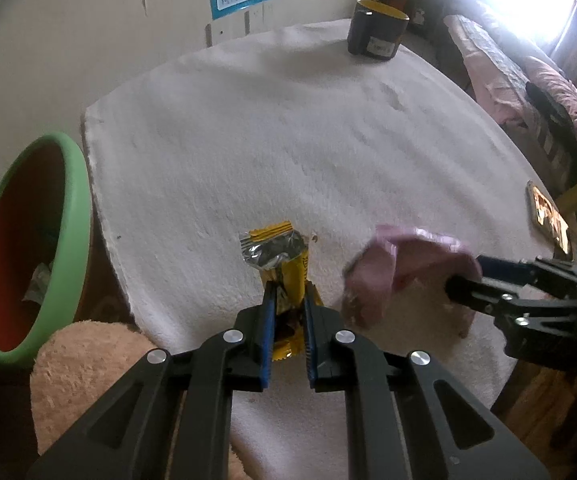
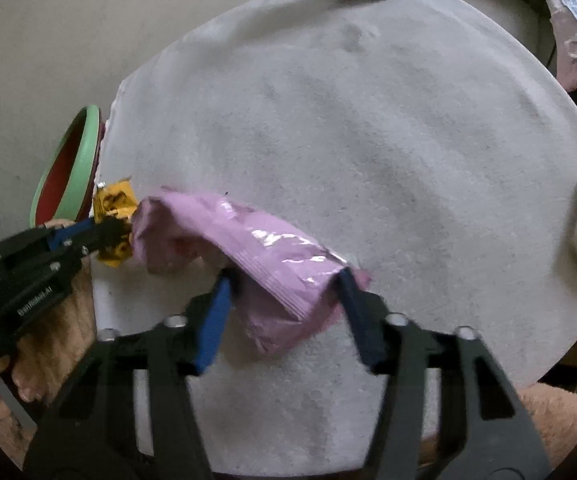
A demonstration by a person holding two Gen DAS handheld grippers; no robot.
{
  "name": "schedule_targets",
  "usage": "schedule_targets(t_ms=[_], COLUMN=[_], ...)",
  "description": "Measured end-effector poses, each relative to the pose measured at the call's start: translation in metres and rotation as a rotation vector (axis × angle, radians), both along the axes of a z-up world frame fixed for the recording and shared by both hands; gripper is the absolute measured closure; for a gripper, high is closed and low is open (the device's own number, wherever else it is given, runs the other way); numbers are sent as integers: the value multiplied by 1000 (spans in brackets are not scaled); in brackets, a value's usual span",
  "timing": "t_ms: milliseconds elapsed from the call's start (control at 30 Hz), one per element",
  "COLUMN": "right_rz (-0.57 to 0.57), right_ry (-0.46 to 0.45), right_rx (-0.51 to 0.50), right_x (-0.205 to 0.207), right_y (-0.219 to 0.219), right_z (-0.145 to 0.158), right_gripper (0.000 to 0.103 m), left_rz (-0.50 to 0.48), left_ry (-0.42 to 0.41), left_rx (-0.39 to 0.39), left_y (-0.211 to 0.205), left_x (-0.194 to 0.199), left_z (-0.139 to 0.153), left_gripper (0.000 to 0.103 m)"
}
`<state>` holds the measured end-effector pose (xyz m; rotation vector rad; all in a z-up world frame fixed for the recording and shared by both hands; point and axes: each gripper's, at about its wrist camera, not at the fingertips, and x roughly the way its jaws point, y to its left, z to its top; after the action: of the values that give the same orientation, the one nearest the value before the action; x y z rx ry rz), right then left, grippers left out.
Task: Collect trash
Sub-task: 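Carry the yellow snack wrapper and pink foil bag with both tools to the bucket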
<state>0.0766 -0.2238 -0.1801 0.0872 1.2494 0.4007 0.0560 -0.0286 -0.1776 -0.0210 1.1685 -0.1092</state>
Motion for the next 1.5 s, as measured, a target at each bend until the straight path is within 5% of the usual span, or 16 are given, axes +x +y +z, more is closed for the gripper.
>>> schedule_targets(t_ms=[133,600,1500], right_rz=[-36,-82,46], right_ry=[-25,-292,-334], right_rx=[29,4,-47], right_x=[-5,-23,-27], right_y=[-4,5,89], right_z=[11,111,130], right_gripper=[69,70,70], left_rz=[8,12,154], left_ry=[-24,-172,-250], left_rx=[-7,-47,-91], left_y=[4,17,93], left_x=[-2,-8,-30], left_z=[10,66,80], left_gripper=[93,94,94])
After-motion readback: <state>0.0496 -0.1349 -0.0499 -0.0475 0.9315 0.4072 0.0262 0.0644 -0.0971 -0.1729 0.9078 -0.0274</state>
